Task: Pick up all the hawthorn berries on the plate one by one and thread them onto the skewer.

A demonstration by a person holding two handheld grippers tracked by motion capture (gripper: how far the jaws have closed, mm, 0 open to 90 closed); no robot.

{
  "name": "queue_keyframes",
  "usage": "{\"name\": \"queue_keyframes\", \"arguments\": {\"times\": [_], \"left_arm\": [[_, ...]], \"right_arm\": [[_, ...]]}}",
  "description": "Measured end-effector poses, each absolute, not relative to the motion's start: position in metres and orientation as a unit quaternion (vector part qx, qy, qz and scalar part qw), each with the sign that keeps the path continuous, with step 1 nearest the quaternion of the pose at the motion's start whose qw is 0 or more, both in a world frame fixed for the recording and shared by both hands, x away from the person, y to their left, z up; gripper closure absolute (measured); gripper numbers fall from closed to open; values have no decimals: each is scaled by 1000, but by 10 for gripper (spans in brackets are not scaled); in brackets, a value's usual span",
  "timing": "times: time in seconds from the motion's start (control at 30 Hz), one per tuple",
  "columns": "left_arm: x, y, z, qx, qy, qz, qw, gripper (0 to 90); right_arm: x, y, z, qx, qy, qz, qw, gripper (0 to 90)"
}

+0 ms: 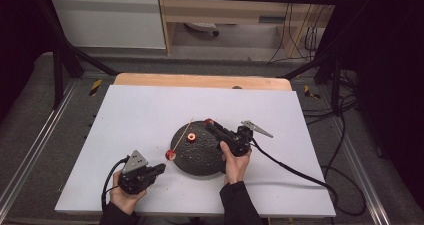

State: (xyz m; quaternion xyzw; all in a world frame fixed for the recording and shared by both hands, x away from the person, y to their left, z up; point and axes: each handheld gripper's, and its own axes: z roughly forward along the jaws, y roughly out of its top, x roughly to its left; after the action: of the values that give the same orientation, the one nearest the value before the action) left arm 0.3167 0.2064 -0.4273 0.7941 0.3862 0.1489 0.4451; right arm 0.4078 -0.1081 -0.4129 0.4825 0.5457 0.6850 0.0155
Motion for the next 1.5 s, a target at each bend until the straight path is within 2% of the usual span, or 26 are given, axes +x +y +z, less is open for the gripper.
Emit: {"name": "queue_keyframes", "arguments": {"times": [0.27, 0.8, 1.5], "left_arm": [[314, 200, -427, 790, 386, 147, 454, 880], [311, 181, -428, 785, 382, 136, 469, 880], [309, 166, -431, 787, 374, 134, 471, 879]], "right_arm": [[412, -111, -409, 481, 523, 704, 8, 632], [418, -112, -408, 477, 479, 736, 23, 632], [416, -107, -415, 476, 441, 761, 11, 632]]}}
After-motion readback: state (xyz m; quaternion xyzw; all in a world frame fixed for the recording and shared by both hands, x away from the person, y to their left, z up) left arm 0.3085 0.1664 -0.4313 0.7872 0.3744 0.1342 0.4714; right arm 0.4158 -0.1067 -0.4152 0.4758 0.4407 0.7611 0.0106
